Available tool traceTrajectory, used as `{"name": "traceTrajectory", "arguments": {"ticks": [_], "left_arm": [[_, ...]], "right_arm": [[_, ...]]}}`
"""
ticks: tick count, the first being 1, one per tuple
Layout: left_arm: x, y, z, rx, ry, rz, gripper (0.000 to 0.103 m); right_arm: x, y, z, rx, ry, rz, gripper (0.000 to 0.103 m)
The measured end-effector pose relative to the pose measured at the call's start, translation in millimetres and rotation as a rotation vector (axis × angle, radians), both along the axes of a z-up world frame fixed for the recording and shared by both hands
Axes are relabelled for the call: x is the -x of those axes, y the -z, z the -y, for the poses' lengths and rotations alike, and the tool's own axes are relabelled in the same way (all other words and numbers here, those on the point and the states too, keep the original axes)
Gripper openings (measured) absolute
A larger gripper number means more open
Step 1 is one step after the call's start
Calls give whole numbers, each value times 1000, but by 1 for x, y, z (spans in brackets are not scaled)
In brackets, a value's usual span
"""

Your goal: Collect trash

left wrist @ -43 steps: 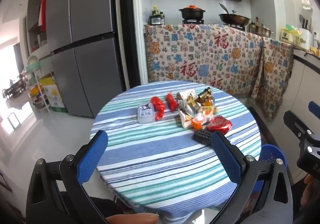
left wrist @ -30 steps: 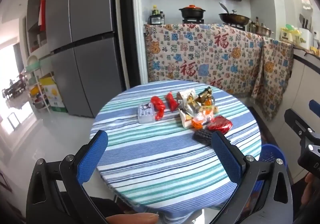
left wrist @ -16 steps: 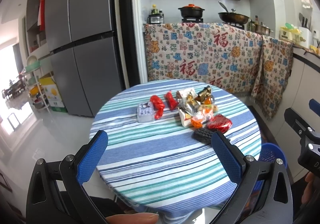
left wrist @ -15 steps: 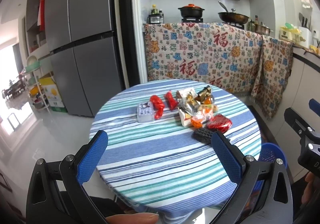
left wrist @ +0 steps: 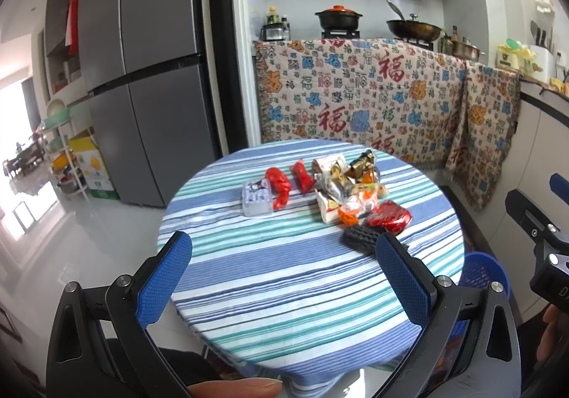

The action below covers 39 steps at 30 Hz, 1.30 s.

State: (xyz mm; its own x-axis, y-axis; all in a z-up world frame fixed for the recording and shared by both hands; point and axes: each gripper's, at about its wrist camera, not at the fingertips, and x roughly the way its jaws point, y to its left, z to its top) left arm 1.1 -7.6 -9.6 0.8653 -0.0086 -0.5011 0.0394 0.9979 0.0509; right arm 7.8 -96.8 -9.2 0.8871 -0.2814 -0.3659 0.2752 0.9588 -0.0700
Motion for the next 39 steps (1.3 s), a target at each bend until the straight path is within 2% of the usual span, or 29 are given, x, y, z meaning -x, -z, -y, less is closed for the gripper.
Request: {"name": "traceTrajectory", "arguments": {"ticks": [39], "left_arm": [[1, 4, 2, -2, 2, -5, 103]], "right_arm": [[4, 1, 1, -3, 7, -4, 103]]}}
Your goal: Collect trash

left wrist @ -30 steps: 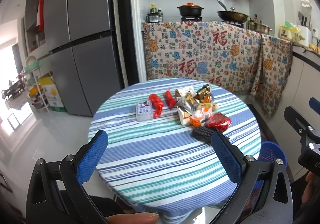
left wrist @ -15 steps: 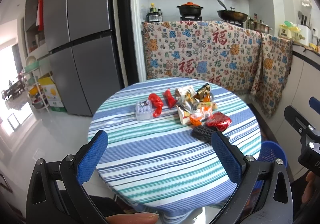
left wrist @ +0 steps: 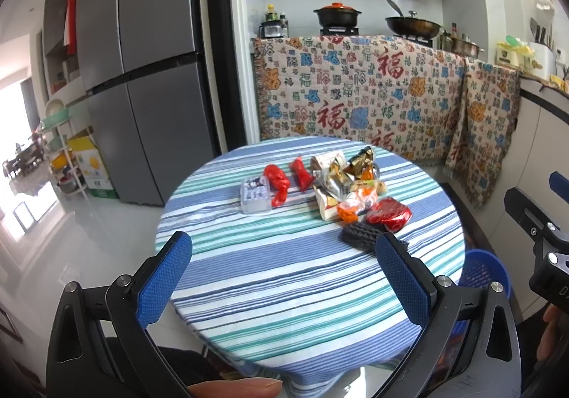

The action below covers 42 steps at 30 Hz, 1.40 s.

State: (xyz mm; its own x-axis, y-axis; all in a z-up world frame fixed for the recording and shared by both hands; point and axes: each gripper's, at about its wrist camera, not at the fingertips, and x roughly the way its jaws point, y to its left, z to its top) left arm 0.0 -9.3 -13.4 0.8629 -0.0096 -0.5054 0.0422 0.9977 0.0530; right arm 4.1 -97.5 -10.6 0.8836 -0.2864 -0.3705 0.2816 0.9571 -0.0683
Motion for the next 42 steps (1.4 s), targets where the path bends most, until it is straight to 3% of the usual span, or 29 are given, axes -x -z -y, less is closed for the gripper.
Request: {"name": "traceTrajectory", "arguments": {"ticks": [35, 42], "left_arm": [[-6, 7, 2, -7, -10, -49, 103], [-9, 8, 3, -10, -12, -62, 103]], "right_arm": [[-10, 12, 12, -19, 35, -43, 103], [-16, 21, 13, 7, 74, -92, 103]]}}
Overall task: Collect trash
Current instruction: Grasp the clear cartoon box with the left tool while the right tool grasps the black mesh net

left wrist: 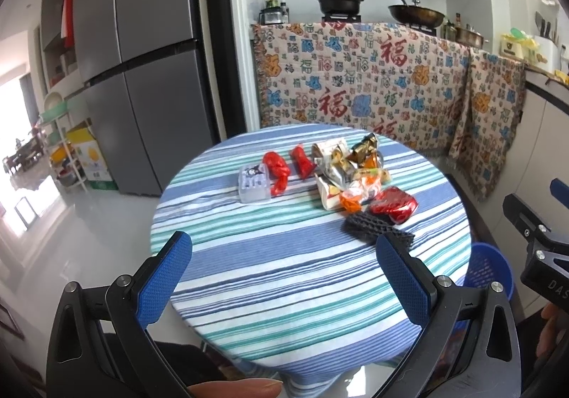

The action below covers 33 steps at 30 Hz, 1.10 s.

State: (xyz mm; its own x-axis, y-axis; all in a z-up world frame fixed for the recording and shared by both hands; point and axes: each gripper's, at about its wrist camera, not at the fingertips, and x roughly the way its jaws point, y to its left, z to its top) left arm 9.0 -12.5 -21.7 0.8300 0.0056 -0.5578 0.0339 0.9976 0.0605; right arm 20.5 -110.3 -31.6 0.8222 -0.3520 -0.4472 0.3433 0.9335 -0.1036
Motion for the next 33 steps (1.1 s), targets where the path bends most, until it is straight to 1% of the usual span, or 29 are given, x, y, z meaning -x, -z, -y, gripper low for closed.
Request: {"name": "traceTrajectory", "arguments": {"ticks": [3, 10, 16, 21, 23, 25, 27, 30, 33], "left_arm": [[-2, 2, 1, -2, -2, -6, 103], [-11, 11, 6, -13, -1, -39, 103], [-29, 30, 9, -20, 2, -87, 103], [-53, 51, 7, 12, 13, -121, 103], [-67, 60, 4, 22, 24, -132, 103], [-83, 69, -2, 25, 32, -136, 103], [-99, 80, -9, 39, 32, -148, 103], [-125, 99, -21, 61, 27, -202, 103], [-148, 116, -32, 64, 14, -247, 103]], "right_arm": [[-3, 4, 2, 14, 28, -31, 103], [-10, 13, 10, 14, 45, -69, 103], [-21, 26, 14, 4, 43, -106, 103], [-34, 40, 24, -19, 43, -132, 103], [-39, 47, 32, -51, 15, -123, 103], [-49, 57, 44, -95, -43, -155, 103], [-59, 66, 55, -102, -81, -177, 103], [-73, 85, 70, -102, -121, -209, 103], [-88, 109, 83, -122, -151, -259, 103]]}}
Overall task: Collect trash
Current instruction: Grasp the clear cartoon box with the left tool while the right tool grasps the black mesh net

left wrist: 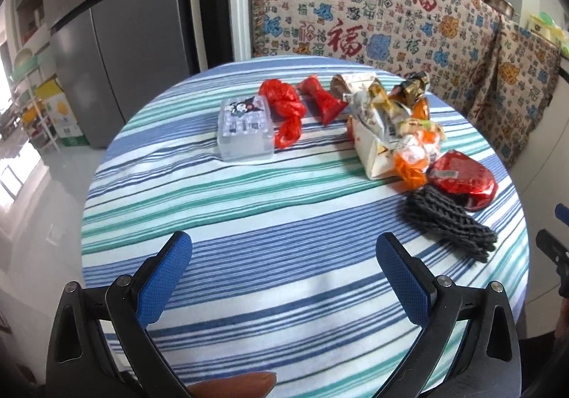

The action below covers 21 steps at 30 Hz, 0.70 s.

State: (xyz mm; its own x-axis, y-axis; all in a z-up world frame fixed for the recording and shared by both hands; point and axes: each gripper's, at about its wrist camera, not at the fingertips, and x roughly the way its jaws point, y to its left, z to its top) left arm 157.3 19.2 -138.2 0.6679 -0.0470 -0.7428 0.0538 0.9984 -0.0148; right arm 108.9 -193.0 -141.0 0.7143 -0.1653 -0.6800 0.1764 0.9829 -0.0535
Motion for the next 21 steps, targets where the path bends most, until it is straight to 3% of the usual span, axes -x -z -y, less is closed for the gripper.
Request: {"name": "traceTrajectory", "arguments": {"ticks": [2, 5, 8, 11, 15, 18, 21], "left_arm": [[-14, 10, -10, 6, -11, -21, 103], [-31, 23, -28, 9, -29, -43, 103], [-48, 38, -41, -17, -36, -81, 103], [-62, 51, -43, -42, -31, -119, 103], [-70, 52, -38, -67, 5, -101, 103], [-78, 54, -40, -36, 19, -113, 103], [-85, 53, -44, -32, -5, -114, 103]], "right_arm": [[-7, 14, 7, -22, -9, -23, 103], [-8, 20, 9, -144, -34, -1, 103], [-14, 24, -4, -213, -151, -26, 103], [-27, 32, -16, -209, -206, -73, 103], [-49, 44, -28, -208, -262, -140, 103], [-59, 47, -37, -188, -290, -152, 102], [-68, 45, -44, -171, -311, -146, 88]]}}
